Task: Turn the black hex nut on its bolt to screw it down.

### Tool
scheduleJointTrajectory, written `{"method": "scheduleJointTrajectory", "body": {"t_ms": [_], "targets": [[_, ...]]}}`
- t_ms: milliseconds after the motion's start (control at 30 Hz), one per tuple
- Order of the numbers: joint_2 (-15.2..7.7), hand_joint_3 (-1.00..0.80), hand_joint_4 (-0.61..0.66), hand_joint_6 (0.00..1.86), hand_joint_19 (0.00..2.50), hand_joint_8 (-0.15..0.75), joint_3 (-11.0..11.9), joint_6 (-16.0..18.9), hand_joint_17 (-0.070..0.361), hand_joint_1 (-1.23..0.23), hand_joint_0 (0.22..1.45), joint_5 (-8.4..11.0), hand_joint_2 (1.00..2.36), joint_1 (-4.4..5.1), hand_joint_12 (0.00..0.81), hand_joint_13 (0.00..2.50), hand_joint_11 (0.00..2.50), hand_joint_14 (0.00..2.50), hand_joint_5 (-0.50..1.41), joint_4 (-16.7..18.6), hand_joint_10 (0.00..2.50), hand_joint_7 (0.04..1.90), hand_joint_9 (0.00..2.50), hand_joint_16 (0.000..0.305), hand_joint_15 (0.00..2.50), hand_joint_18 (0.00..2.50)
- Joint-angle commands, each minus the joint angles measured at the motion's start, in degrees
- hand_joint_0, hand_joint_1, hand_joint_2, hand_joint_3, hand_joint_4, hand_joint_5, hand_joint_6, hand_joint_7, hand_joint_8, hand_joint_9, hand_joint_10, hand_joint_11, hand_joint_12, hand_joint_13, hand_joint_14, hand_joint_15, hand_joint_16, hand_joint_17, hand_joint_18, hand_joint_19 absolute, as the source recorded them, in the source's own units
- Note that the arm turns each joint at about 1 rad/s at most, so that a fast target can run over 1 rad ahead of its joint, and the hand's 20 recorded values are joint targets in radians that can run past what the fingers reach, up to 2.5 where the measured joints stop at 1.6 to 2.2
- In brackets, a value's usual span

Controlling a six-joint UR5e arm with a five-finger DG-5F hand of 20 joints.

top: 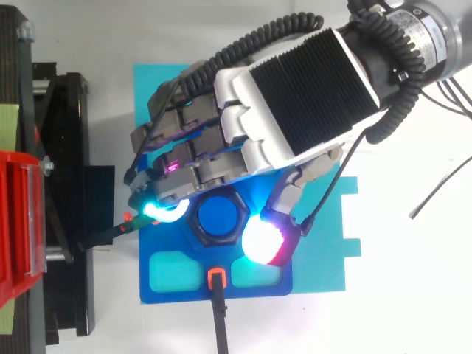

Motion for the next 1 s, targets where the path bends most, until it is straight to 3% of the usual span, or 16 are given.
{"method": "scheduleJointTrajectory", "body": {"t_ms": [0,133,500,967], "targets": [[0.0,-0.5,0.22,0.5,0.47,0.285,0.89,0.97,0.128,-0.51,0.38,1.14,1.0,0.3,0.377,0.7,0.21,0.01,-0.04,-2.03,0.01,1.05,0.82,0.057,0.18,0.64],[0.0,-0.5,0.23,0.5,0.47,0.287,2.39,0.71,0.131,-0.48,0.37,1.23,1.0,0.74,0.379,0.7,0.2,0.01,-0.04,-5.11,0.01,1.04,0.82,0.058,0.17,0.65],[0.0,-0.5,0.22,0.5,0.47,0.291,2.39,-0.35,0.134,-0.41,0.37,2.64,1.0,1.79,0.388,0.71,0.2,0.01,-0.04,-8.27,0.01,1.04,0.82,0.06,0.17,0.66],[0.0,-0.5,0.2,0.5,0.47,0.294,2.39,-0.61,0.132,-0.38,0.38,2.99,1.0,2.76,0.384,0.7,0.21,0.01,-0.02,-9.33,0.01,1.19,0.83,0.058,0.17,0.66]]}}
